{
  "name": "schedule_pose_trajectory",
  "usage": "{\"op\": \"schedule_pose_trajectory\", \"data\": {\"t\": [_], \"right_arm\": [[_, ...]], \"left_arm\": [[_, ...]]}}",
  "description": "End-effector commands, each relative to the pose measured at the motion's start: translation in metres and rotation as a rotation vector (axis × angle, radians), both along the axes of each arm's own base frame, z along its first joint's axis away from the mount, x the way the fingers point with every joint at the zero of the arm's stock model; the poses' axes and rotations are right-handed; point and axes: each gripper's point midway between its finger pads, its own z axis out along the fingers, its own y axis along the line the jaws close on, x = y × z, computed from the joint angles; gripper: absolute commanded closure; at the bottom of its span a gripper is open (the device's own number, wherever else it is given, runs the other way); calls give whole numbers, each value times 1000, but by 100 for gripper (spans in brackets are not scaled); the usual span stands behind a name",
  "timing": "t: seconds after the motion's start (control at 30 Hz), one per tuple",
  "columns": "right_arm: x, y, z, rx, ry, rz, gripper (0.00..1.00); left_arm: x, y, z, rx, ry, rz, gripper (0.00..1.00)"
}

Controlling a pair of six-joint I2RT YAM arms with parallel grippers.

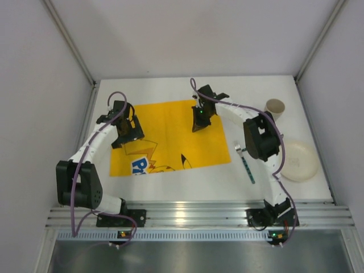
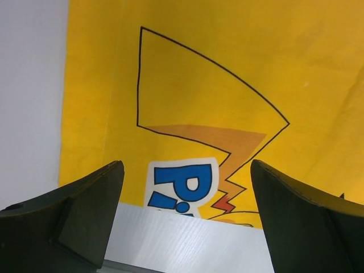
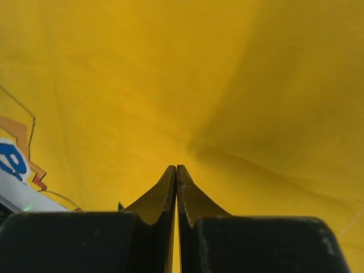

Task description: Set the dinner table for one person

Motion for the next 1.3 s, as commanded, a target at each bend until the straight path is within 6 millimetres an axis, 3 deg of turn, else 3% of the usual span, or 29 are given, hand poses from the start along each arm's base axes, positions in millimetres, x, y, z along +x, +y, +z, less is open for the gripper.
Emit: {"op": "schedule_pose_trajectory", "data": {"t": [0.0,0.23,0.37,0.5,0.6,0.73,0.8,0.9,0.93,0.97,1.03,1.07,1.17,1.2,1.23,1.27], "right_arm": [[12,-19,-7,-17,33,-90,100],[-11,-87,-38,-193,45,-195,100],[-32,-123,-47,-254,56,-241,100],[-44,-134,-51,-284,71,-237,100],[-41,-137,-47,-290,48,-229,100],[-31,-127,-27,-252,10,-181,100],[-18,-121,-3,-226,-41,-168,99],[-7,-118,42,-196,-114,-170,75],[-9,-123,52,-213,-122,-179,50],[-7,-125,76,-203,-170,-189,37],[-17,-139,91,-252,-183,-213,17],[-25,-145,107,-249,-208,-215,12],[-60,-175,110,-343,-185,-242,5],[-71,-183,107,-362,-172,-250,4],[-93,-199,88,-427,-120,-256,0],[-105,-206,93,-426,-129,-287,0]], "left_arm": [[-2,3,-7,-12,6,-5,2],[3,-3,-60,-39,126,-14,5],[3,-7,-79,-56,156,-18,6],[2,-10,-90,-68,175,-23,7],[1,-10,-95,-70,186,-24,8],[3,-9,-85,-68,161,-20,8],[3,-8,-78,-65,148,-19,8],[5,-8,-58,-62,109,-19,7],[9,-7,-46,-58,75,-17,7],[10,-7,-40,-60,61,-20,7],[13,-6,-24,-58,25,-24,6],[13,-7,-20,-60,16,-30,6],[13,-12,-8,-83,-17,-53,6],[13,-13,-7,-88,-23,-57,6],[12,-14,-5,-93,-34,-60,6],[12,-15,-4,-99,-39,-63,6]]}}
